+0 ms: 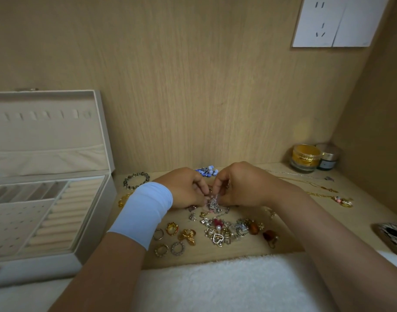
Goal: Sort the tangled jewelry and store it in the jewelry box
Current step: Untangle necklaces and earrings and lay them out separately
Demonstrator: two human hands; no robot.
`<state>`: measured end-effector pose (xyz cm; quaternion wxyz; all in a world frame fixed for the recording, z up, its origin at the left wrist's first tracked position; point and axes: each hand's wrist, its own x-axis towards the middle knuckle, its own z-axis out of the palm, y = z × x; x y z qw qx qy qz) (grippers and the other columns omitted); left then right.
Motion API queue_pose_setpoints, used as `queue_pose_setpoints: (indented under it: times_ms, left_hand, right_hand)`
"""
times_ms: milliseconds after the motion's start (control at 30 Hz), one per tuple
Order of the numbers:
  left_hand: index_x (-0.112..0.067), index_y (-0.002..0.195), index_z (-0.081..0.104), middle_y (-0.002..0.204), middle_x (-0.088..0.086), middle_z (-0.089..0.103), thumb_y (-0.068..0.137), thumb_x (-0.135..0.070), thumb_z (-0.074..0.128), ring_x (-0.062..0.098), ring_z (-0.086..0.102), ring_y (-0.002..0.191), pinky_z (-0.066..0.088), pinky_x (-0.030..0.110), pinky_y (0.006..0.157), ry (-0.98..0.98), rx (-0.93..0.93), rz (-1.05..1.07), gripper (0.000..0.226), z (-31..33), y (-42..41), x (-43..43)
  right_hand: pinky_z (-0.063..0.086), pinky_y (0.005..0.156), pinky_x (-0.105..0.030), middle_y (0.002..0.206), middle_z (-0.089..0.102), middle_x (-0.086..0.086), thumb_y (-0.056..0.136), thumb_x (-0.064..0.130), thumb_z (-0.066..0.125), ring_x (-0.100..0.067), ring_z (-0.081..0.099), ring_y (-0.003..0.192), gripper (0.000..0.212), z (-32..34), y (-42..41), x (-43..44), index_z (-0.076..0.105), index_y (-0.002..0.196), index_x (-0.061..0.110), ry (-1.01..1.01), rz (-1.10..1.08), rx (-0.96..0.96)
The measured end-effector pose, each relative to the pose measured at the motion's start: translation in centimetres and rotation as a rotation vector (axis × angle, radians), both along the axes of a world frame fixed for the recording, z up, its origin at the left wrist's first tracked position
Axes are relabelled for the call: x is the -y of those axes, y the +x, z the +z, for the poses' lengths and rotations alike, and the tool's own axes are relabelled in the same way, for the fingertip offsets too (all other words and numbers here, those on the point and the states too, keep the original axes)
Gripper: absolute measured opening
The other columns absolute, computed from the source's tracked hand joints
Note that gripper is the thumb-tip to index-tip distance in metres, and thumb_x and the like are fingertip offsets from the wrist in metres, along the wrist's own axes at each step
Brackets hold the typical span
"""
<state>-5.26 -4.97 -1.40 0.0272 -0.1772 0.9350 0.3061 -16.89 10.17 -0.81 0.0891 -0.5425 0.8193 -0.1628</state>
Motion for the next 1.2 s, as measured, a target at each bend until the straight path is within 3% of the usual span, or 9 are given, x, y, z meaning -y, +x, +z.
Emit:
queue_pose_setpoints:
  times_ms: [100, 200, 333, 500, 600, 700, 867, 1100, 1200]
  left_hand:
    - [-0.029, 0.093, 0.071, 0.094, -0.008, 0.073, 0.080, -0.022, 0.080, 0.008, 0.069, 0.090, 0.052, 0.023, 0.088, 0.147, -0.092, 0.010, 0.017, -0.1, -0.1, -0.1]
    - [-0.026, 0.096, 0.076, 0.091, -0.007, 0.076, 0.080, -0.022, 0.080, 0.006, 0.070, 0.091, 0.049, 0.020, 0.090, 0.227, -0.154, 0.006, 0.017, -0.4, -0.3, -0.3]
    - [-0.026, 0.098, 0.075, 0.085, -0.008, 0.077, 0.080, -0.022, 0.080, 0.010, 0.072, 0.091, 0.051, 0.033, 0.097, 0.310, -0.192, 0.033, 0.019, -1.2, -0.6, -0.5]
    - [-0.022, 0.098, 0.073, 0.085, -0.003, 0.077, 0.080, -0.018, 0.080, 0.007, 0.070, 0.079, 0.050, 0.030, 0.084, 0.382, -0.238, 0.061, 0.020, -1.5, -0.8, -0.5]
    - [-0.019, 0.102, 0.073, 0.087, -0.004, 0.077, 0.082, -0.018, 0.080, 0.003, 0.070, 0.077, 0.050, 0.025, 0.082, 0.424, -0.235, 0.062, 0.021, -1.3, -0.6, -0.3]
    - [-0.023, 0.094, 0.075, 0.084, -0.008, 0.076, 0.084, -0.020, 0.077, -0.002, 0.068, 0.073, 0.049, 0.020, 0.080, 0.378, -0.228, 0.059, 0.011, -1.1, -0.4, -0.3]
    - [-0.031, 0.078, 0.073, 0.069, -0.022, 0.066, 0.088, -0.025, 0.072, -0.012, 0.055, 0.054, 0.043, 0.018, 0.072, 0.256, -0.221, 0.069, 0.012, -1.1, -0.5, 0.1]
    - [-0.033, 0.080, 0.073, 0.085, -0.020, 0.070, 0.087, -0.030, 0.071, -0.003, 0.063, 0.085, 0.046, 0.018, 0.081, 0.172, -0.158, 0.005, 0.008, -0.4, -0.3, -0.1]
    - [-0.032, 0.081, 0.074, 0.085, -0.015, 0.072, 0.084, -0.030, 0.073, 0.003, 0.066, 0.085, 0.051, 0.024, 0.086, 0.153, -0.141, -0.015, 0.004, -0.6, -0.4, -0.2]
  right_hand:
    - [0.053, 0.068, -0.024, 0.080, 0.068, 0.020, 0.074, 0.027, 0.082, 0.008, 0.060, 0.070, 0.016, 0.6, -0.2, -0.3, 0.075, 0.086, 0.033, -0.061, -0.020, -0.049]
    - [0.041, 0.057, -0.017, 0.075, 0.064, 0.021, 0.076, 0.023, 0.085, 0.013, 0.056, 0.060, 0.015, 1.0, -0.4, -0.6, 0.073, 0.084, 0.030, -0.099, -0.014, 0.004]
    - [0.038, 0.047, -0.014, 0.060, 0.059, 0.035, 0.080, 0.012, 0.082, 0.002, 0.051, 0.041, 0.021, 1.1, -0.5, -0.9, 0.071, 0.093, 0.024, -0.151, -0.018, 0.142]
    - [0.045, 0.049, -0.018, 0.085, 0.067, 0.016, 0.078, 0.011, 0.082, 0.001, 0.054, 0.048, 0.025, 0.9, -0.7, -0.7, 0.076, 0.097, 0.026, -0.220, -0.020, 0.228]
    - [0.044, 0.049, -0.017, 0.070, 0.065, 0.022, 0.075, 0.011, 0.086, 0.002, 0.054, 0.048, 0.024, 0.8, -0.9, -0.8, 0.077, 0.093, 0.025, -0.220, -0.061, 0.261]
    - [0.040, 0.047, -0.012, 0.054, 0.061, 0.020, 0.074, 0.018, 0.088, 0.002, 0.052, 0.046, 0.019, 1.1, -0.9, -1.0, 0.076, 0.087, 0.023, -0.180, -0.068, 0.227]
    - [0.042, 0.050, -0.009, 0.062, 0.062, 0.032, 0.073, 0.017, 0.087, 0.007, 0.059, 0.056, 0.020, 1.2, -1.0, -1.0, 0.070, 0.082, 0.021, -0.190, -0.084, 0.168]
    - [0.040, 0.054, -0.009, 0.081, 0.069, 0.013, 0.076, 0.015, 0.085, 0.010, 0.060, 0.062, 0.023, 1.0, -1.0, -0.9, 0.067, 0.082, 0.028, -0.241, -0.073, 0.109]
    - [0.041, 0.051, -0.009, 0.084, 0.072, 0.008, 0.074, 0.007, 0.086, 0.004, 0.060, 0.052, 0.027, 0.9, -1.0, -0.6, 0.071, 0.089, 0.025, -0.276, -0.075, 0.235]
